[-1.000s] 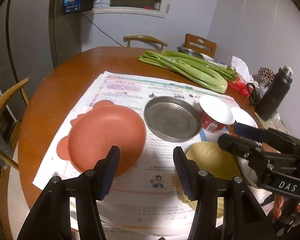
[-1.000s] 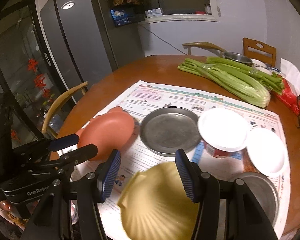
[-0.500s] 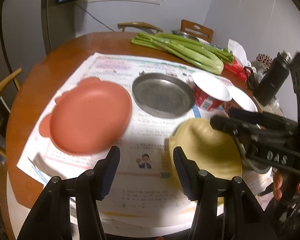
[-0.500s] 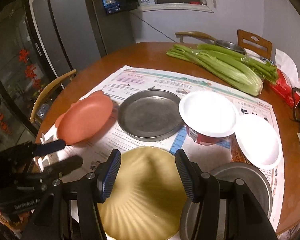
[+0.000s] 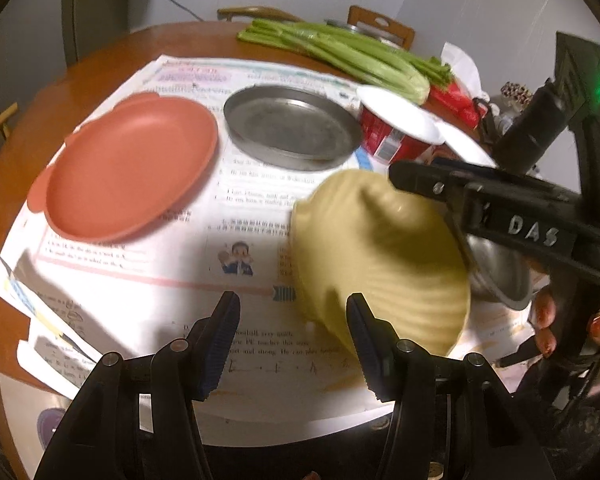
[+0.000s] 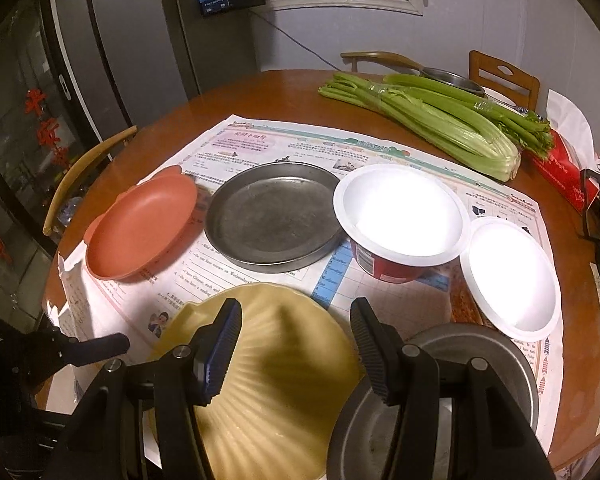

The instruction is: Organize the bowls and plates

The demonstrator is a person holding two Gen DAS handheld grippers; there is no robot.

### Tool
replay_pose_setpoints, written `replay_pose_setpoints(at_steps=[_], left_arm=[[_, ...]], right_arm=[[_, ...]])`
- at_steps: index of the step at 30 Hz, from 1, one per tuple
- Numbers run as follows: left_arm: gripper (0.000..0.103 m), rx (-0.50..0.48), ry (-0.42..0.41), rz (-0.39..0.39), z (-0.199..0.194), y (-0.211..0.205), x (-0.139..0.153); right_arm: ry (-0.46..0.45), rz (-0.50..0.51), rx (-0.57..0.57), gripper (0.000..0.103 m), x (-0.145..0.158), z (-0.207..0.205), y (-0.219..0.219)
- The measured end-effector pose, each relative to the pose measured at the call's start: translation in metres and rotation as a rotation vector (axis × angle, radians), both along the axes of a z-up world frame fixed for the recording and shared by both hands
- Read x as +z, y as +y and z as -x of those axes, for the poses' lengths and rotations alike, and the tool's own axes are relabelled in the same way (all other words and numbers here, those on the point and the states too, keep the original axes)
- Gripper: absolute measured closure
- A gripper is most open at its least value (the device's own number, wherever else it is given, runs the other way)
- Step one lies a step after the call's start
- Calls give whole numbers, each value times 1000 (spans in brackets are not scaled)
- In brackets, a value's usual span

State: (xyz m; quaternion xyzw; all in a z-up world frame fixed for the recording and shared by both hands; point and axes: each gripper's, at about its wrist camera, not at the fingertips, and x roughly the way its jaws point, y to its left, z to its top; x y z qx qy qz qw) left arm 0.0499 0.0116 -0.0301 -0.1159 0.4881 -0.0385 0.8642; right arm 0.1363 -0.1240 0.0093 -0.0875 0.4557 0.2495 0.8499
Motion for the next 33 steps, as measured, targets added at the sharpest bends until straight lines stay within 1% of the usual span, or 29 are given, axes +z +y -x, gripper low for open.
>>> replay_pose_setpoints(at_steps=[3, 10, 19, 23, 27, 29, 33], left_arm=[[46, -12, 3, -1, 0, -6, -3], [46, -25, -1, -65, -5, -17, -5], [46, -40, 8, -50, -11, -20, -10], [56, -28, -3, -68, -13, -19, -10], [60, -26, -12, -78, -14, -19, -11], [65, -20, -14, -85, -15, -17, -11], [67, 4, -23, -103, -16, -10, -11]], right_arm=[[8, 2, 0, 46, -1, -1, -1], [28, 42, -3, 46, -10, -9, 2], [31, 86, 27, 46, -20, -15, 13], [50, 105, 40, 46, -27, -16, 16], [66, 97, 59, 46, -29, -13, 19], [73, 87, 65, 46, -29, -11, 21], [91, 60, 78, 46, -29, -9, 25]])
